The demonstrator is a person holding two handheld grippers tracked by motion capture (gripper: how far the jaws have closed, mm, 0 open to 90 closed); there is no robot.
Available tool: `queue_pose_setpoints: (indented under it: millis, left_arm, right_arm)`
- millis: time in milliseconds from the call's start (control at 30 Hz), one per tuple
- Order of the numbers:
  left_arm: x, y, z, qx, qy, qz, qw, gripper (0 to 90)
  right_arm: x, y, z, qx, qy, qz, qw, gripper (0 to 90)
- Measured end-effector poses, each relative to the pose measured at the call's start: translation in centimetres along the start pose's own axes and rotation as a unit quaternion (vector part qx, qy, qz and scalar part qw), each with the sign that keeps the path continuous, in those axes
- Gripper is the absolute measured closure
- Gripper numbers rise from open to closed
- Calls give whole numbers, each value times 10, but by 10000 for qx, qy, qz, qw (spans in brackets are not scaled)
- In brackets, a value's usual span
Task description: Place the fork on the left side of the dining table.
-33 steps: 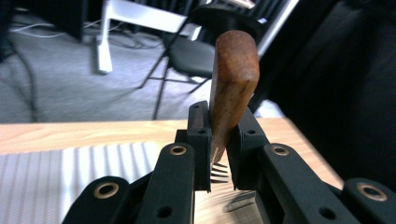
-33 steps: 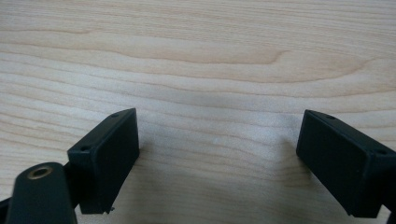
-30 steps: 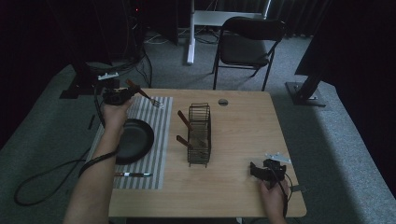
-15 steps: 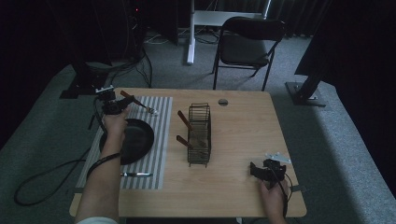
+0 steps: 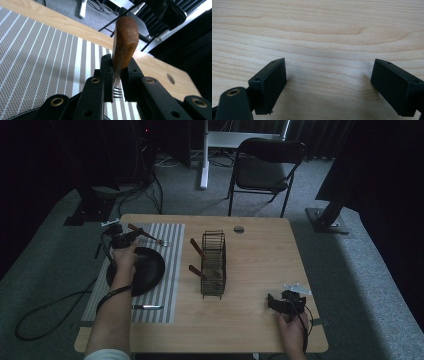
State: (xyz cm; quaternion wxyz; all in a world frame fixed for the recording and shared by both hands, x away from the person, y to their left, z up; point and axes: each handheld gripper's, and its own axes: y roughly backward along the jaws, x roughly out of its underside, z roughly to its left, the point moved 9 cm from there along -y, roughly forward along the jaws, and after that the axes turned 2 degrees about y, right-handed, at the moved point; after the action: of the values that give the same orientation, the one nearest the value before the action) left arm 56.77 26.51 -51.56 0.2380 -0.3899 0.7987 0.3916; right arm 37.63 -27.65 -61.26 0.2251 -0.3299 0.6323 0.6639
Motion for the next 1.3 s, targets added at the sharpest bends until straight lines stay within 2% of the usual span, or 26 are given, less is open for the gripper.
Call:
queue_pose_setpoints:
  millis: [100, 167, 233, 333, 367, 467, 633, 700, 800, 867, 900, 933, 1000, 1067, 1100, 1167, 1233, 1300]
  left_arm:
    - [4, -3, 6, -46, 140, 17, 9999, 804]
    - [5, -4, 9, -32, 310, -33, 9995, 804]
    - [7, -6, 10, -2, 447, 16, 9990, 803]
    - [9, -7, 15, -125, 520, -3, 9986, 783]
    - [10, -7, 18, -227, 515, 21, 9984, 760]
    - [11, -6, 23, -255, 639, -44, 9976, 760]
    - [9, -6, 28, -116, 864, -164, 9961, 779]
    - [10, -7, 29, -154, 799, -116, 9966, 772]
    - [13, -8, 34, -406, 684, -42, 9968, 711]
    - [17, -9, 39, -676, 613, 113, 9958, 640]
    - [20, -10, 41, -846, 509, 220, 9949, 600]
    - [21, -11, 43, -934, 431, 246, 9944, 558]
    - [22, -12, 46, -1099, 326, 334, 9928, 544]
    - [22, -13, 47, -1157, 291, 354, 9922, 448]
    - [22, -14, 49, -1315, 229, 418, 9902, 448]
    - [20, -15, 50, -1452, 99, 416, 9885, 418]
    - [20, -16, 53, -1663, -65, 504, 9848, 400]
    - [20, -16, 56, -1737, -154, 529, 9833, 400]
  right_arm:
    - [0, 0, 0, 0, 0, -1, 10000, 128]
    - [0, 0, 0, -1, 0, 0, 10000, 128]
    - [0, 0, 0, 0, 2, -2, 10000, 128]
    - [0, 0, 0, -3, 1, -1, 10000, 128]
    - [0, 0, 0, -3, -1, 0, 10000, 128]
    - [0, 0, 1, -9, 8, -7, 10000, 140]
    - [0, 0, 1, -14, 5, -6, 10000, 140]
    - [0, 0, 1, -10, 2, -7, 10000, 140]
    - [0, 0, 1, -9, 2, -6, 10000, 140]
    - [0, 0, 1, -8, 1, -6, 10000, 140]
    - [0, 0, 1, -9, -1, -7, 10000, 140]
    - [0, 0, 1, -8, 5, -8, 10000, 139]
    - [0, 0, 1, -8, 0, -6, 10000, 140]
    - [0, 0, 1, -9, 4, -8, 10000, 140]
    - [0, 0, 1, -9, 3, -8, 10000, 140]
    - [0, 0, 1, -8, 0, -6, 10000, 140]
    - [0, 0, 1, -9, 4, -8, 10000, 139]
    - [0, 0, 1, -9, 0, -6, 10000, 140]
